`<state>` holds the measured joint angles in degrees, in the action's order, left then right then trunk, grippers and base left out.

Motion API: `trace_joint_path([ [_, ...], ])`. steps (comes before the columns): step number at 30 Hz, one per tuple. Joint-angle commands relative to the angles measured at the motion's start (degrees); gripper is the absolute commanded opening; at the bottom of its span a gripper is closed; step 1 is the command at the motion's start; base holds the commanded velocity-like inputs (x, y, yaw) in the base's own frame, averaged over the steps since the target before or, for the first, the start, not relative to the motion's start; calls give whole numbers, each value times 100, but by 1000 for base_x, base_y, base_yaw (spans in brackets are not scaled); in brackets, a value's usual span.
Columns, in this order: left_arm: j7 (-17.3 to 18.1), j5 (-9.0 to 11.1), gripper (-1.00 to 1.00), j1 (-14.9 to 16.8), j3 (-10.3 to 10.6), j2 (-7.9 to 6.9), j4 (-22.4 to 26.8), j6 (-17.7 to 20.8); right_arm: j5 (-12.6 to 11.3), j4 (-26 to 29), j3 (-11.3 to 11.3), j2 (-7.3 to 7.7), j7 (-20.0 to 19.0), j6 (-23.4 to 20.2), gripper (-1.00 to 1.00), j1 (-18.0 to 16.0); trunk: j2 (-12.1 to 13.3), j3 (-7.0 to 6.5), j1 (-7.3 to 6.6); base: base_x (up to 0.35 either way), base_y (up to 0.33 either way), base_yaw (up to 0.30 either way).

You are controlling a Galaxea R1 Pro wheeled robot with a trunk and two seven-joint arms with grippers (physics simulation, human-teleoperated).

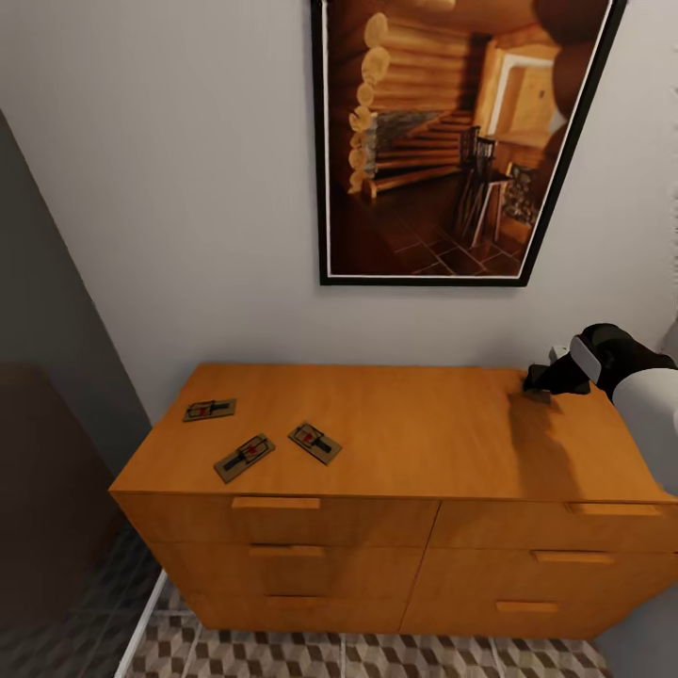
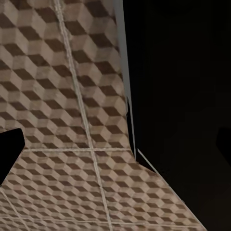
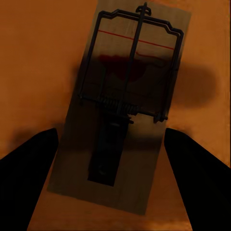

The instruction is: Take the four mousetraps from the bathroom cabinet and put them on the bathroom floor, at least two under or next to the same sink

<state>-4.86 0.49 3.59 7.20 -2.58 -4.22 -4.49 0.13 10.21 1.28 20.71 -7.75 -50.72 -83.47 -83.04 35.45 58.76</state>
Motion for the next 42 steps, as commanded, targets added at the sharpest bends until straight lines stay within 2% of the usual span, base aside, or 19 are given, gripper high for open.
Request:
trace_joint_path([
  [1, -15, 4, 100, 10, 45, 2, -27, -44, 5, 7, 15, 3, -25, -26, -100, -2, -3, 5, -3, -199, 0, 0],
  [30, -15, 4, 100, 10, 45, 3, -27, -44, 6, 7, 13, 3, -25, -26, -100, -2, -3, 5, -3, -19, 0, 0],
  [42, -15, 4, 100, 10, 45, 3, -27, -44, 5, 7, 14, 3, -25, -26, -100, -2, -3, 5, -3, -278, 0, 0],
])
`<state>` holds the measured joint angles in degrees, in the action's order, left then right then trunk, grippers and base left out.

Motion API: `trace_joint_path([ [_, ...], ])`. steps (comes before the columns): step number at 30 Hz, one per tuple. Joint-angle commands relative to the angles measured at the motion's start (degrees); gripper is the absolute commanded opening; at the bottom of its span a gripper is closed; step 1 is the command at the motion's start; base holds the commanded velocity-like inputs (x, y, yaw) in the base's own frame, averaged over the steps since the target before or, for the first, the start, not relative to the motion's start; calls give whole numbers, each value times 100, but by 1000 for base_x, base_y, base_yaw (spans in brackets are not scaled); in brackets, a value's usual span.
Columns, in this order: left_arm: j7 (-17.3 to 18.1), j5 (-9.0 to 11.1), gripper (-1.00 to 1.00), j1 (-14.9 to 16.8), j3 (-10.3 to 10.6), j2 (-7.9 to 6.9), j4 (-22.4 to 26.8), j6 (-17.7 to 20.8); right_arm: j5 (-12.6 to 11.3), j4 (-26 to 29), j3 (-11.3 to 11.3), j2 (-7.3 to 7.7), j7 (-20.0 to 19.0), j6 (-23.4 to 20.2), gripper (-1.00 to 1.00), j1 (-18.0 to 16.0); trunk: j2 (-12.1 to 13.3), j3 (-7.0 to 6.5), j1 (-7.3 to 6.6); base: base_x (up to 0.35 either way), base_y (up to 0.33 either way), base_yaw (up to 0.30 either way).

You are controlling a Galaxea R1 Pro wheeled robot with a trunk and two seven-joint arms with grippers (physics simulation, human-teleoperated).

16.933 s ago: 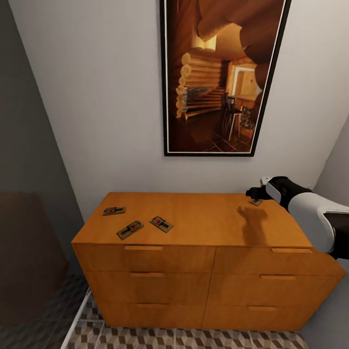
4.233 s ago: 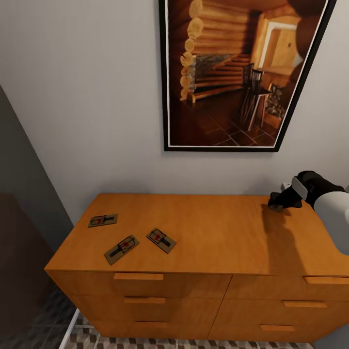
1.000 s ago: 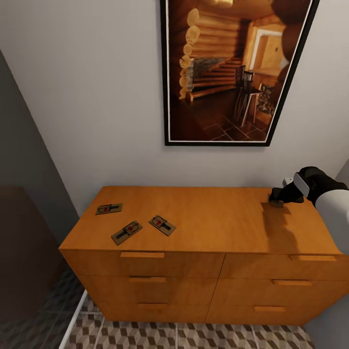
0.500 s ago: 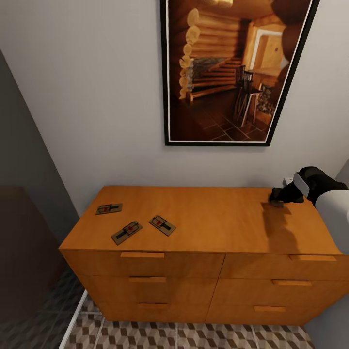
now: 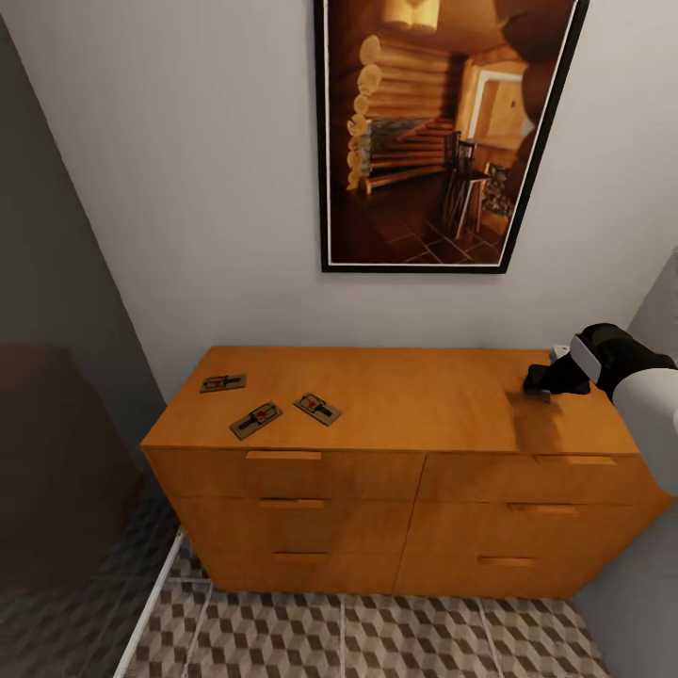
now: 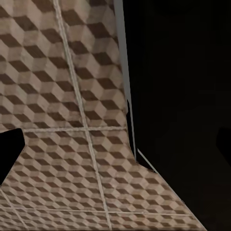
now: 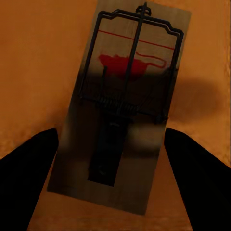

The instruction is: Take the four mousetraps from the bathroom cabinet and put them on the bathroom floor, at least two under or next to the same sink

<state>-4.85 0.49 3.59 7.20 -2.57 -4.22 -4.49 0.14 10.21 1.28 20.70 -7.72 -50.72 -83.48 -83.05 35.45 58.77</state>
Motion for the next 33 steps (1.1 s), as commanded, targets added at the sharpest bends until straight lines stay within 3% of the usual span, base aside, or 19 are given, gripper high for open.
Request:
trace_joint_path([
  [1, -16, 4, 100, 10, 45, 3, -26, -44, 4, 8, 15, 4, -28, -25, -100, -2, -3, 5, -4, -330, 0, 0],
  [33, -16, 4, 100, 10, 45, 3, -26, -44, 7, -1, 21, -10, -28, -18, -100, -2, -3, 5, -4, -333, 0, 0],
])
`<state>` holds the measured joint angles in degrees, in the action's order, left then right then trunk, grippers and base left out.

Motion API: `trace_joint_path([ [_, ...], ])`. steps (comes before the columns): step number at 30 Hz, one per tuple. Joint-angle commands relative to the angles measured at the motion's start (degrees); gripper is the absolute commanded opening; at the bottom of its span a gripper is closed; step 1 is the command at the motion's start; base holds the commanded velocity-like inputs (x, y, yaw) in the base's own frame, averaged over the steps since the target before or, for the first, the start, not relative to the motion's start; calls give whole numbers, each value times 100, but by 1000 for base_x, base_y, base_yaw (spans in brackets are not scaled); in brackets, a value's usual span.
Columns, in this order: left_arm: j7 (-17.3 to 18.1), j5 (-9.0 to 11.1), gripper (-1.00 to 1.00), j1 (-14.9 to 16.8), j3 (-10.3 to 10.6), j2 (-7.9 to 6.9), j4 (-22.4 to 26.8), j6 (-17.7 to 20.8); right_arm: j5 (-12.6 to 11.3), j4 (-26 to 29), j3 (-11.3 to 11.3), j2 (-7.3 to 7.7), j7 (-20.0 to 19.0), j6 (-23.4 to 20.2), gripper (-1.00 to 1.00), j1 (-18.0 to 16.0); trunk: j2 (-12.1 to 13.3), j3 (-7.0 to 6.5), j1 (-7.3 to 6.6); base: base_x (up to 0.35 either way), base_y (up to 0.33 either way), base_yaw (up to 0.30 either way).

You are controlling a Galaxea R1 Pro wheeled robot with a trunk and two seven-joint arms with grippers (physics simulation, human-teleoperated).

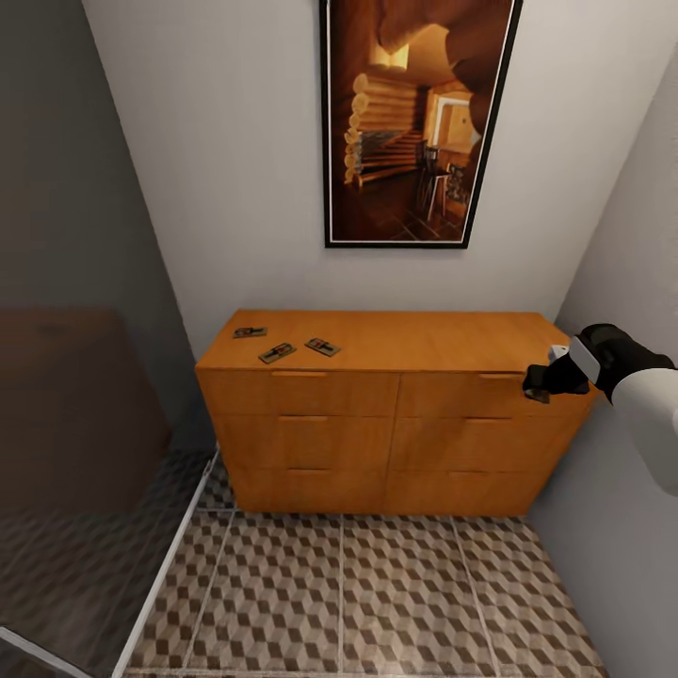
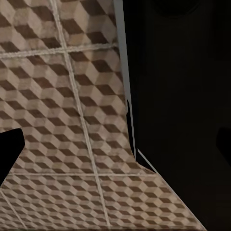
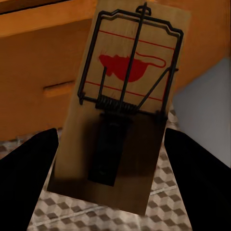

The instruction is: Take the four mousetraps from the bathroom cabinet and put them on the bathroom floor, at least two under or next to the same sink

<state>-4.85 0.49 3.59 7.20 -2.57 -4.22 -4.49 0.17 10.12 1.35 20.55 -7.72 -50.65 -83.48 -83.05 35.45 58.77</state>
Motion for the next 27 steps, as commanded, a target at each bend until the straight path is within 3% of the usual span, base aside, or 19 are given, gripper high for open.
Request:
trace_joint_path([
  [1, -16, 4, 100, 10, 45, 2, -26, -44, 6, 8, 15, 4, -28, -25, -100, -2, -3, 5, -4, -333, 0, 0],
  [8, -16, 4, 100, 10, 45, 2, -26, -44, 7, 8, 15, 1, -28, -24, -100, -2, -3, 5, -4, -323, 0, 0],
  [16, -16, 1, 100, 10, 43, 2, -26, -51, 6, -67, 22, -9, -28, 93, -100, -2, -3, 5, -4, -82, 0, 0],
  [25, -13, -5, 100, 10, 36, 9, -3, -72, 1, -825, 30, -60, -38, 1312, -100, 64, -3, 5, -4, -5, 0, 0],
  [27, -15, -10, 100, 10, 23, 19, 11, -81, 1, -886, 32, -122, -42, 1687, -100, 537, -3, 4, -4, 0, 0, 0],
])
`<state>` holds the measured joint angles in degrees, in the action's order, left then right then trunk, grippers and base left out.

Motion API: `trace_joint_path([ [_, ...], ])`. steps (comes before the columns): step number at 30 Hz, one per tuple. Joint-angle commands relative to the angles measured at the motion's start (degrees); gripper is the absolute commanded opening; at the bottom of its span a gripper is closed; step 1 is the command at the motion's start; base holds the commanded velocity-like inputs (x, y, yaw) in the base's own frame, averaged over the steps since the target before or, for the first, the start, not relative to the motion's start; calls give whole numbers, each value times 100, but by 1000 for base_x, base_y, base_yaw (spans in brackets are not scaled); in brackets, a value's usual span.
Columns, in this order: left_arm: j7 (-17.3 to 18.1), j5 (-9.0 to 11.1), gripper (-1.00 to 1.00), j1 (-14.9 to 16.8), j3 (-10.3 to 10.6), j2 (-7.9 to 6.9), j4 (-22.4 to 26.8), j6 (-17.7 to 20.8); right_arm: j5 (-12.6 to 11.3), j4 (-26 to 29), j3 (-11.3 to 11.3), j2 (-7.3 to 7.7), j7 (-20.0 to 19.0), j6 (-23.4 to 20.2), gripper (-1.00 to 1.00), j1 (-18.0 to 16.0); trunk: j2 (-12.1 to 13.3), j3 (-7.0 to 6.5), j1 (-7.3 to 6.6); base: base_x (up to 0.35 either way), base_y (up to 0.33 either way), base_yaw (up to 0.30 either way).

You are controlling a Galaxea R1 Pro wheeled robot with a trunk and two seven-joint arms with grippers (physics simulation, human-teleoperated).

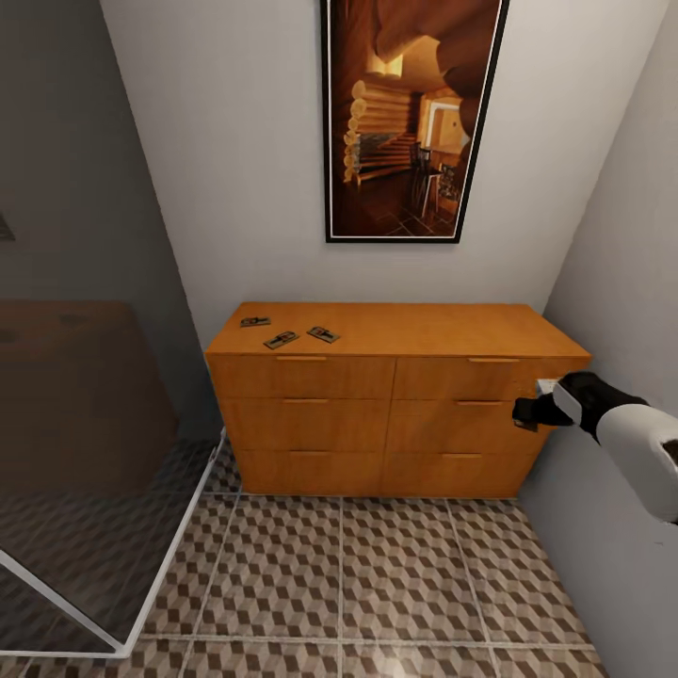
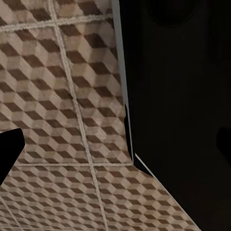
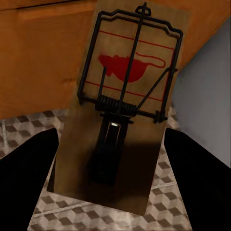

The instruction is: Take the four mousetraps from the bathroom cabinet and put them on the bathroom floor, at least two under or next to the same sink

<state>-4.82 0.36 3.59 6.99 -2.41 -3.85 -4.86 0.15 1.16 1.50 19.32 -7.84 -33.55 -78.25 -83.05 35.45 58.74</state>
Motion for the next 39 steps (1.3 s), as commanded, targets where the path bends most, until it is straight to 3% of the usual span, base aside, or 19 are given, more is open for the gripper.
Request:
trace_joint_path([
  [1, -18, 2, 100, 10, 39, 6, -14, -48, -1, -3, 17, -30, -32, 157, -100, 309, -3, 4, -1, 0, 0, 0],
  [3, -18, 1, 100, 10, 36, 8, 15, -51, -3, -12, 17, -71, -32, 381, -100, 604, -3, 4, -1, 0, 0, 0],
  [7, -27, -1, 100, 10, 32, 31, 340, -50, 0, -25, 13, -323, -29, 1441, -100, 1488, -3, 3, -1, 0, 0, 0],
  [10, -49, 4, 100, 10, 26, 51, 702, -42, 2, -27, 10, -571, -26, 2160, -100, 2326, -3, 3, -1, 0, 0, 0],
  [11, -57, 11, 100, 10, 19, 59, 882, -32, 2, -28, 9, -750, -21, 2647, -100, 2820, -3, 3, -1, 0, 0, 0],
  [12, -61, 13, 100, 10, 15, 66, 957, -27, 2, -28, 9, -826, -19, 2943, -100, 3064, -3, 3, -1, 0, 0, 0],
  [16, -69, 22, 100, 10, 7, 102, 1236, -13, -1, -28, 8, -998, -11, 3843, -100, 3733, -3, 3, -1, 0, 0, 0],
  [21, -91, 25, 100, 12, 5, 142, 1846, 97, -5, -28, 8, -1147, -8, 4588, -100, 4350, -3, 3, -1, 0, 0, 0],
  [22, -96, 25, 100, 14, 4, 156, 2472, 584, -6, -28, 8, -1308, -3, 4982, -100, 4662, -3, 3, -1, 0, 0, 0],
  [24, -97, 25, 100, 16, 4, 170, 2967, 1080, -6, -28, 8, -1411, 11, 5153, -100, 4803, -3, 3, -1, 0, 0, 0],
  [25, -97, 25, 100, 18, 4, 186, 3788, 1847, -6, -28, 8, -1504, 37, 5280, -100, 4941, -3, 3, -1, 0, 0, 0],
  [30, -98, 26, 100, 18, 4, 228, 5632, 3376, -6, -28, 8, -1555, 59, 5353, -100, 5035, -3, 3, -1, 0, 0, 0],
  [33, -98, 18, 100, 19, 4, 302, 6456, 3958, -6, -28, 8, -1560, 61, 5361, -100, 5050, -3, 3, -1, 0, 0, 0],
  [39, -98, 2, 100, 27, 4, 418, 7333, 4487, -6, -28, 8, -1562, 63, 5363, -100, 5055, -3, 3, -1, 0, 0, 0],
])
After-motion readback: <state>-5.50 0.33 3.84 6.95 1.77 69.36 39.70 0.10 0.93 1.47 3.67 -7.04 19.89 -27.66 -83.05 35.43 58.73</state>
